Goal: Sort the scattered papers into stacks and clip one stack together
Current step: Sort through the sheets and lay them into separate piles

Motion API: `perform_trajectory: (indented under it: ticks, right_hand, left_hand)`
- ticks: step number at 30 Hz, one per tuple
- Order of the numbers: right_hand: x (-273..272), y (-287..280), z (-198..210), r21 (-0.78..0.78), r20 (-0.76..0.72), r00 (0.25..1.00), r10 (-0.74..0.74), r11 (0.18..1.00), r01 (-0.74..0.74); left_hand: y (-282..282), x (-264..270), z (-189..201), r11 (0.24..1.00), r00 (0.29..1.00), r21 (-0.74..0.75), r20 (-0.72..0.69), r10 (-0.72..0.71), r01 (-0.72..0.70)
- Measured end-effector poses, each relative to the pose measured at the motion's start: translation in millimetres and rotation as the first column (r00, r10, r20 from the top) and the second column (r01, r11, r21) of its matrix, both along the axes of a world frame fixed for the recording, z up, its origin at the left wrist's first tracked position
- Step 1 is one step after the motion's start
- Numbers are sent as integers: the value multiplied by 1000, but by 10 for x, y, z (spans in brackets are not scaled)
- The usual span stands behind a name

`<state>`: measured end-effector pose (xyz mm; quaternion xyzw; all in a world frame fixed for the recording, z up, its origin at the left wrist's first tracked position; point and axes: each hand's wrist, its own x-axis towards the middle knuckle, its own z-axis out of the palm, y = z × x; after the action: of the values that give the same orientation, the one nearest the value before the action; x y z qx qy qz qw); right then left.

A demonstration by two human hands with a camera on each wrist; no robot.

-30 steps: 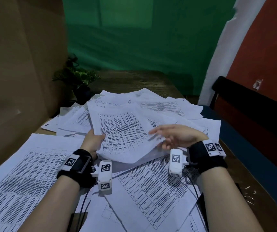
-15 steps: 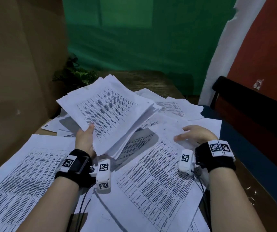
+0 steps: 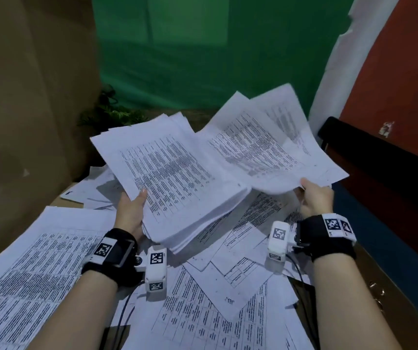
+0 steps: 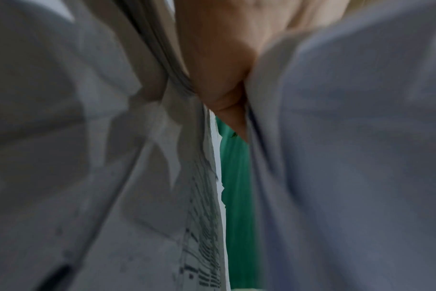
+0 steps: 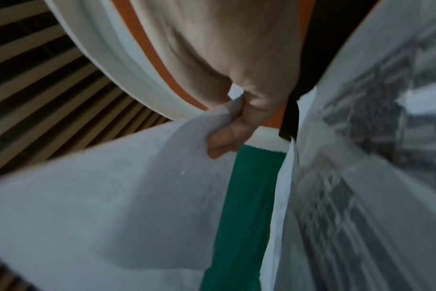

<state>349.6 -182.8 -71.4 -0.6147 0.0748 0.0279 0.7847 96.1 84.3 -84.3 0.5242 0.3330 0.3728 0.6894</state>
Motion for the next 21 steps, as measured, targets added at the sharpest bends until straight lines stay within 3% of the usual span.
perform_trajectory:
  ticks: [4,8,10,13,16,19,21]
  right_hand:
    - [-67,174,-21,256,-56,997,-51,965,64]
    - [-122,254,52,416,-63,967,-249,874,252]
    - [-98,258,56,418,-67,958,-278,864,280]
    - [-167,336,82,337,-7,987,-160,929,152]
    - [-316,464,93,381,72,997,36,923,-61]
    - [-538,590,97,222,118,965,232,941,-254]
    - [-681,669,61,189,87,915,395,895,-404]
  left_hand:
    - [20,28,-65,999,989,24,-146,-23,27]
    - [35,32,-138,999,976,18,-213,-43,48]
    - [38,43,-137,998,978,0,-199,-56,57]
    - [21,62,-114,998,982,23,-182,-49,54]
    - [-14,86,-90,995,985,56,-157,-76,86]
    - [-51,84,-82,992,979,30,-165,-120,126]
    - [-50,84,-112,990,980,-24,-145,-138,136]
